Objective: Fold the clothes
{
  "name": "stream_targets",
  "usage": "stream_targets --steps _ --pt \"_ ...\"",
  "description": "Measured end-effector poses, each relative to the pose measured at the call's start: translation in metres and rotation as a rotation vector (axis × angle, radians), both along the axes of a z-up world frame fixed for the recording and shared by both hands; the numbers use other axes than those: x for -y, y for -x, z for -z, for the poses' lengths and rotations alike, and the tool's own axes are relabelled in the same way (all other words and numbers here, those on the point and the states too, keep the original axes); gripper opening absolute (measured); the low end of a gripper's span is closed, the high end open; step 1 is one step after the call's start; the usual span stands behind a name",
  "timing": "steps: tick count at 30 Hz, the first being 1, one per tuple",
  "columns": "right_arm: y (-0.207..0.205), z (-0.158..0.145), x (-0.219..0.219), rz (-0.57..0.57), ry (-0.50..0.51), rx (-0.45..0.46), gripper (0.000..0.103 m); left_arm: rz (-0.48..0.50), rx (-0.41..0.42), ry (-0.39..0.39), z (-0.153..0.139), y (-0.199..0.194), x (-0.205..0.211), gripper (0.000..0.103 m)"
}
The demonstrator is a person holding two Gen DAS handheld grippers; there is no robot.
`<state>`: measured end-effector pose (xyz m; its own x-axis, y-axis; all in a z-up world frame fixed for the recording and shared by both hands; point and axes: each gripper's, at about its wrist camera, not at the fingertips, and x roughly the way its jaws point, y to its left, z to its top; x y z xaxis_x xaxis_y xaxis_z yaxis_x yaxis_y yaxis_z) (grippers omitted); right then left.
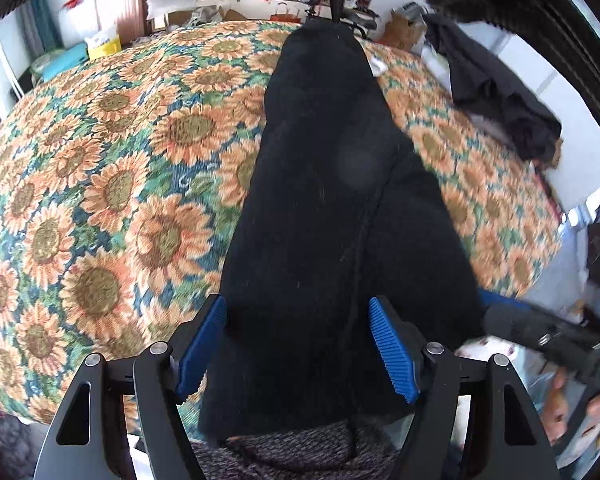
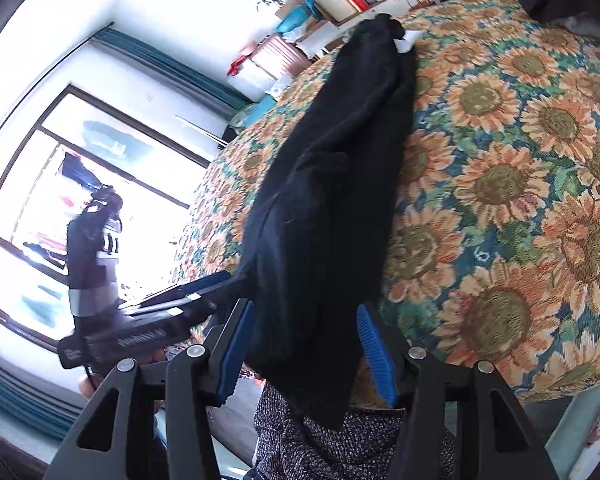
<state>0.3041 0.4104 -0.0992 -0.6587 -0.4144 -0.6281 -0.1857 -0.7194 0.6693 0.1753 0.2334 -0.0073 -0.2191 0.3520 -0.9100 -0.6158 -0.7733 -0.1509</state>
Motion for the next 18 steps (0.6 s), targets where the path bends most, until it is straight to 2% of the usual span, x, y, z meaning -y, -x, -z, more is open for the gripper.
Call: stream_targets --steps 2,3,4,6,8,10,12,14,16,17,18 --pt "0.002 0.0 0.009 -0.003 -0.037 0.013 0.058 0.022 -0.014 0.037 0.004 -0.007 0.0 0.074" --pt "0.004 0.001 0.013 -0.005 -0.058 0.02 0.046 0.029 -0.017 0.052 0.006 -0.01 0.0 0.074" --pt "0.005 0.002 0.018 -0.012 -0.073 0.027 0.027 0.033 -0.018 0.064 0.007 -0.013 0.001 0.074" --pt "0.006 0.005 0.027 -0.032 -0.097 0.04 0.012 0.034 -0.005 0.071 0.005 -0.014 0.006 0.074" --pt "0.002 0.008 0.033 -0.05 -0.089 0.03 0.009 0.03 0.018 0.058 -0.002 -0.013 0.011 0.073" --pt "-0.003 0.018 0.035 -0.049 -0.051 0.048 0.007 0.039 0.017 0.002 -0.018 -0.012 0.009 0.068" --pt "-0.006 0.038 0.037 -0.043 -0.015 0.103 0.003 0.089 -0.012 -0.046 -0.034 -0.016 -0.001 0.069" --pt "-0.009 0.052 0.039 -0.037 0.021 0.132 0.003 0.152 -0.031 -0.032 -0.037 -0.022 -0.017 0.066" --pt "-0.016 0.052 0.038 -0.028 0.042 0.118 0.004 0.214 -0.019 0.014 -0.025 -0.028 -0.035 0.048" --pt "-0.019 0.047 0.035 -0.022 0.033 0.112 0.006 0.226 -0.013 0.047 -0.015 -0.029 -0.043 0.045" --pt "-0.023 0.04 0.031 -0.01 0.004 0.106 0.015 0.233 -0.014 0.074 -0.007 -0.03 -0.047 0.037"
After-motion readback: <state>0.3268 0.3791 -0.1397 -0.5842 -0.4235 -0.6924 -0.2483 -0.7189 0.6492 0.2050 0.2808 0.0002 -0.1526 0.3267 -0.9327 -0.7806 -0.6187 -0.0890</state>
